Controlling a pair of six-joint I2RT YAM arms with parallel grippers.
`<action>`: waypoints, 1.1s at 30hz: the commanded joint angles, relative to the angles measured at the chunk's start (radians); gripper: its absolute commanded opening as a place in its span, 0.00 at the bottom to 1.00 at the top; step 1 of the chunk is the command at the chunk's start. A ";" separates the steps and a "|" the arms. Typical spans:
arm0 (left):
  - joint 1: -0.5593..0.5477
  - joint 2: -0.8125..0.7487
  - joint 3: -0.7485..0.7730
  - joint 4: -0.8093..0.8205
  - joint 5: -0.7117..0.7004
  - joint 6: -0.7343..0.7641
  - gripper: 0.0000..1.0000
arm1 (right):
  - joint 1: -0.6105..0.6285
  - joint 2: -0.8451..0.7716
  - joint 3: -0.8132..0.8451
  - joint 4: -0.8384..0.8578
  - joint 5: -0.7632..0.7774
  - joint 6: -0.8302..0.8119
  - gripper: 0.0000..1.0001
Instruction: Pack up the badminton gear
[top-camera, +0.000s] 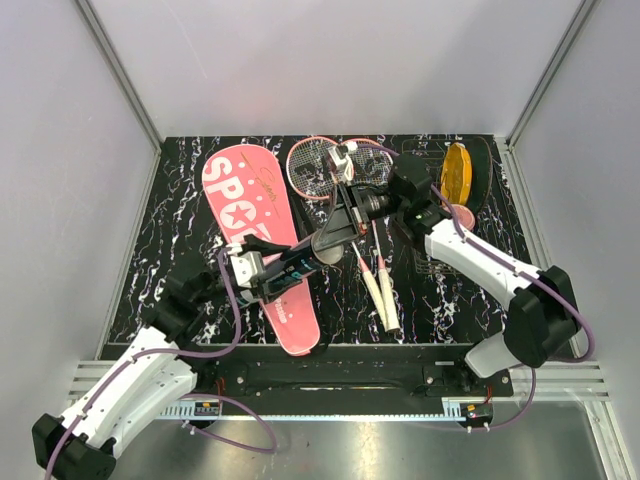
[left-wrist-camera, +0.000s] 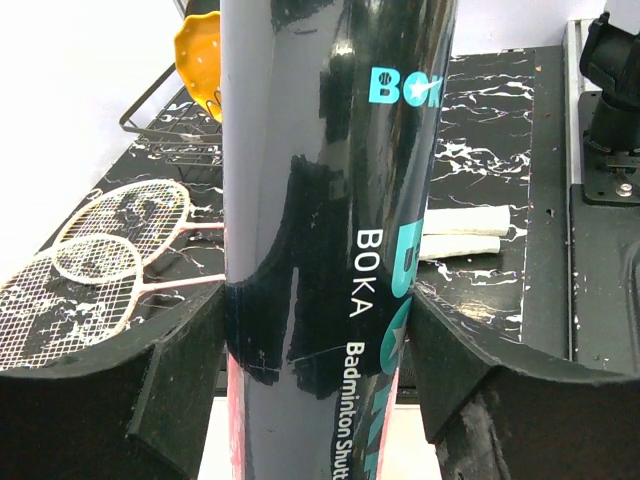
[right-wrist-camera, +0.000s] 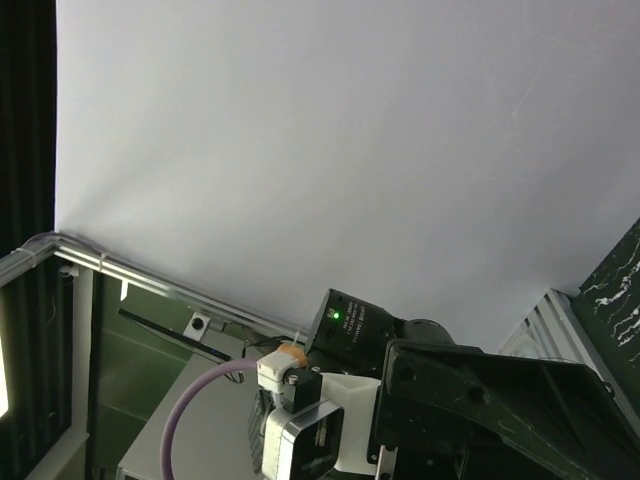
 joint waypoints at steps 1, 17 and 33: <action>-0.025 -0.050 0.040 0.399 0.182 -0.089 0.00 | 0.054 0.102 -0.037 0.050 0.120 0.015 0.25; -0.025 -0.065 0.028 0.408 0.179 -0.097 0.00 | 0.134 0.266 -0.007 -0.256 0.279 -0.198 0.29; -0.028 -0.079 0.077 0.035 -0.152 0.079 0.00 | -0.002 0.007 0.047 -0.536 0.371 -0.424 0.54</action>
